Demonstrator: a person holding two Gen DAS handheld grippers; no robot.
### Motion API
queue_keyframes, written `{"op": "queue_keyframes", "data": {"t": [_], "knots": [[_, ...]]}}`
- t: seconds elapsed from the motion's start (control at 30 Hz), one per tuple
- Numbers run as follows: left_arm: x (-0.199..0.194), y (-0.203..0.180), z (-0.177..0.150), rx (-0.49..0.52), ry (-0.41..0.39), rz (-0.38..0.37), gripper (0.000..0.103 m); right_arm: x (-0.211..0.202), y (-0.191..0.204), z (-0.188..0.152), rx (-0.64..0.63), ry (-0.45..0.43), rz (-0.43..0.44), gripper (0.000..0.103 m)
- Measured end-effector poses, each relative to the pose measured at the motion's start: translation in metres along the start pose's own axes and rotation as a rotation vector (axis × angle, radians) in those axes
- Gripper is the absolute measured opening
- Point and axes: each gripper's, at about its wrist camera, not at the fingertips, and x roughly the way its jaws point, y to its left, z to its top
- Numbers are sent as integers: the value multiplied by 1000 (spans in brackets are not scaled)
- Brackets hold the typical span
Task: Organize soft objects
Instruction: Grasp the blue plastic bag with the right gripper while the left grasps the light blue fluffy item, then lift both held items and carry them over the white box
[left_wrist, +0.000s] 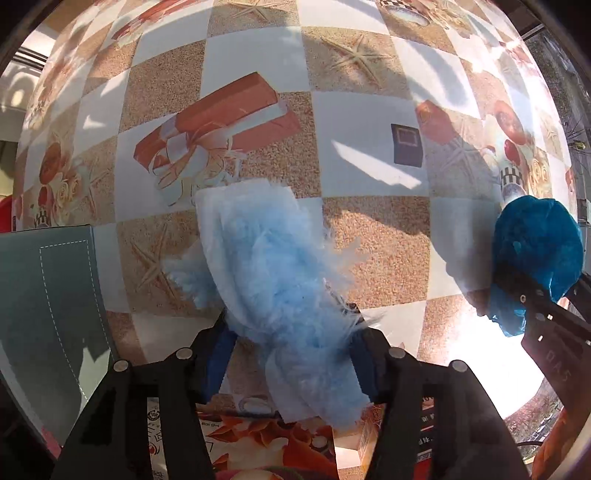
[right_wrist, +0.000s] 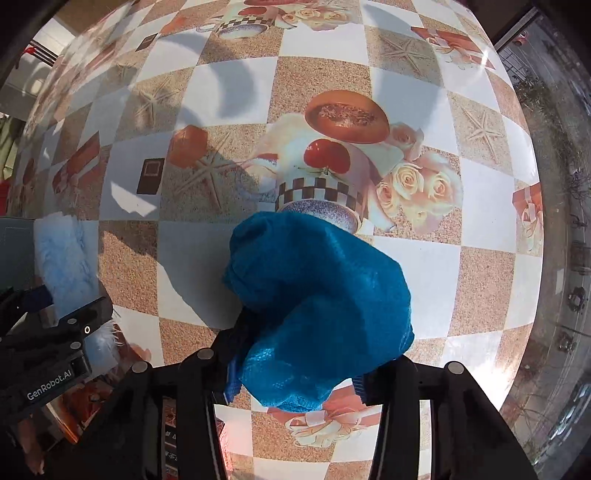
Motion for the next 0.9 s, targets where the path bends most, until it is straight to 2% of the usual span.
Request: {"op": "queue_keyframes", "data": {"t": [0.03,0.1,0.23,0.4,0.53,0.73,0.9], "knots": [[-3,-5,2,32,-3,1,29,-1,-1,-1,5,4,23,31],[-10,-6,1,58,-17,-20,28,-5,-6,-6,30,-3,52,31],[-40,-5,-13,112,-99,3,28,-23,-21,-20,81,-29,86,31],[-78,0,-43,185,-183,10,29,-50,-37,-53,145,-53,101,31],[-103,5,-69,216,-221,0,29,-60,-47,-85,196,-51,104,31],[-100,19,-122,266,-234,-34,29,-68,-37,-138,248,-23,96,31],[-98,24,-151,341,-258,-51,29,-69,-22,-181,291,-9,91,31]]}}
